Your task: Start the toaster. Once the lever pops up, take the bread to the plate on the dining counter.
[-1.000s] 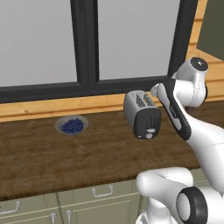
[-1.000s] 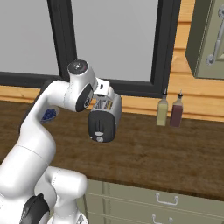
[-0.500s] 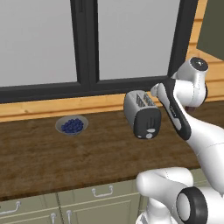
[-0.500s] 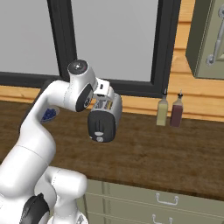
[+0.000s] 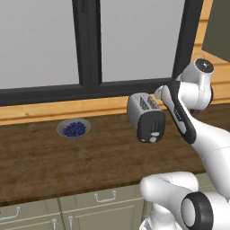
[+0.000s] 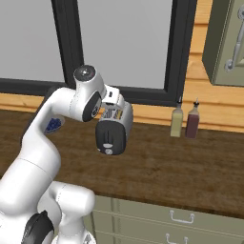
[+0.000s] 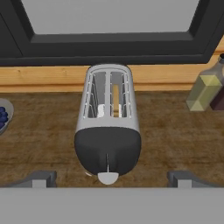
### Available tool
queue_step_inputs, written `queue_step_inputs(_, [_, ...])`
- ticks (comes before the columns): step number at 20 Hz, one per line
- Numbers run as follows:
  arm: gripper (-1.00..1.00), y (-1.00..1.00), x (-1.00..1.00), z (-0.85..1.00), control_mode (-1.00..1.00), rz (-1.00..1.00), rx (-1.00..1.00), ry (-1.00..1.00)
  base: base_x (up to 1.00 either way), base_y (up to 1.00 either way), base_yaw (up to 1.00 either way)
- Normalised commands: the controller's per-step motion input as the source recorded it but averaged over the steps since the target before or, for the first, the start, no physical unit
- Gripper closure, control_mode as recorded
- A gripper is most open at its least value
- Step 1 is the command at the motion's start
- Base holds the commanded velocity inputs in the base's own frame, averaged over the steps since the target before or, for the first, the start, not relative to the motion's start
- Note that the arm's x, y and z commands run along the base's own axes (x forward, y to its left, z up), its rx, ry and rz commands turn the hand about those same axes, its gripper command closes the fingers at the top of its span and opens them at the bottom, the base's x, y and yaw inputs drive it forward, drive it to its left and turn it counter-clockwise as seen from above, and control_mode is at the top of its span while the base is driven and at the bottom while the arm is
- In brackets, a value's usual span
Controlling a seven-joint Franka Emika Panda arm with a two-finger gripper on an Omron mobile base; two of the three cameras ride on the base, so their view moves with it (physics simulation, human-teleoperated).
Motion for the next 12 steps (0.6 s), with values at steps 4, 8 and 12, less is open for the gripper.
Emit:
queue_step_inputs(4, [-1.0, 0.0, 0.0, 0.0, -1.0, 0.0, 0.0, 0.0, 0.0, 0.0, 0.0])
queue_step_inputs(8, [-1.0, 0.0, 0.0, 0.0, -1.0, 0.0, 0.0, 0.0, 0.0, 0.0, 0.0])
queue_step_inputs(12, [-1.0, 0.0, 0.0, 0.0, -1.0, 0.0, 0.0, 0.0, 0.0, 0.0, 0.0])
